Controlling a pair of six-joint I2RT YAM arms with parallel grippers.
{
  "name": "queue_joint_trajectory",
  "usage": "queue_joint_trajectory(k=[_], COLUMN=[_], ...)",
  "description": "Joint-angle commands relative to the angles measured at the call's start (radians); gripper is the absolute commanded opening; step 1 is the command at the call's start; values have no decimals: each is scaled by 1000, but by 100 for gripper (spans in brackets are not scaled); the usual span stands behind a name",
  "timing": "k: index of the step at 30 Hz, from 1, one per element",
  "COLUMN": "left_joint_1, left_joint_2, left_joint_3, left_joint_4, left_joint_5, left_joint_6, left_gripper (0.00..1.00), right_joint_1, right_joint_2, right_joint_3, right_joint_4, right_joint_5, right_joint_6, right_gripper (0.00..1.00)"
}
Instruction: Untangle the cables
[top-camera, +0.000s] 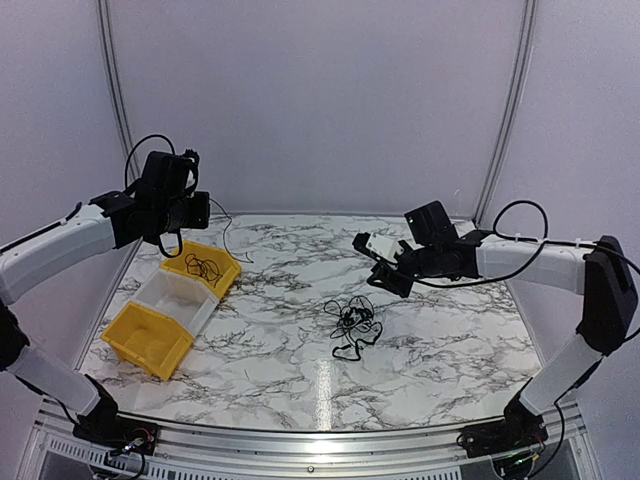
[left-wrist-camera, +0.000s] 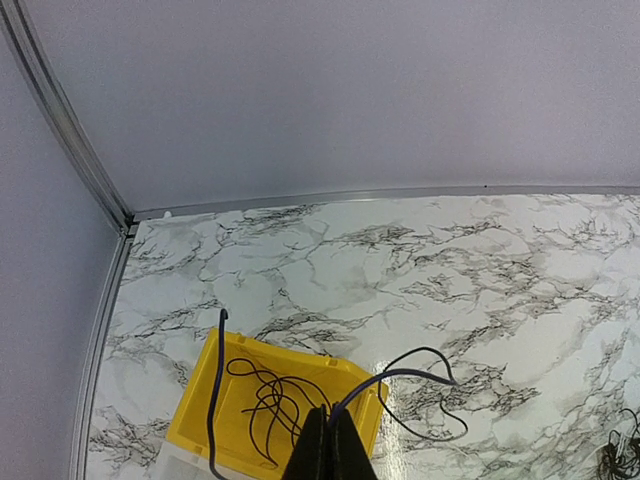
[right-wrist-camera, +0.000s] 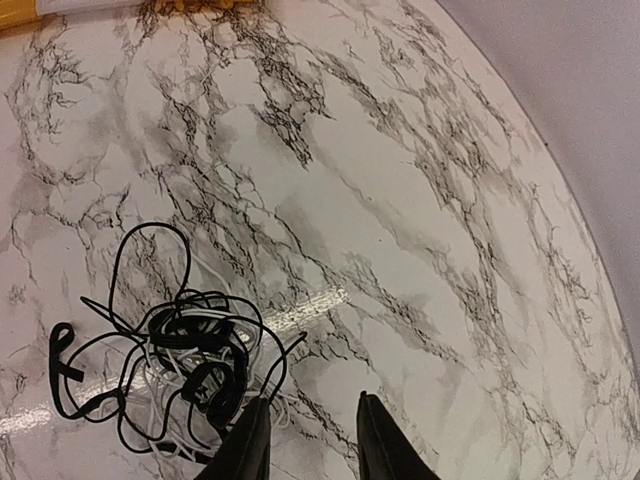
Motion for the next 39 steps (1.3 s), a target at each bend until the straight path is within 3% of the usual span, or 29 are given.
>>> queue_joint_trajectory(k=[1, 21, 31, 39], left_joint_1=[31, 173, 242, 249], left_joint_2=[-8, 109, 313, 361], left_joint_3=[-17, -132, -39, 63], left_joint_4=[-25, -16, -7, -101], left_joint_5=[29, 91, 251, 264], left_joint_6=[5, -21, -5, 20], left_gripper=[0, 0, 0, 0], right_joint_1=[7, 8, 15, 25], right_joint_2=[-40, -42, -19, 6], right_joint_3=[5, 0, -5, -2], right_joint_4=[16, 11, 10, 9], right_joint_5=[8, -6, -18, -3], right_joint_6=[-3, -5, -21, -35], right_gripper=[31, 32, 32, 33])
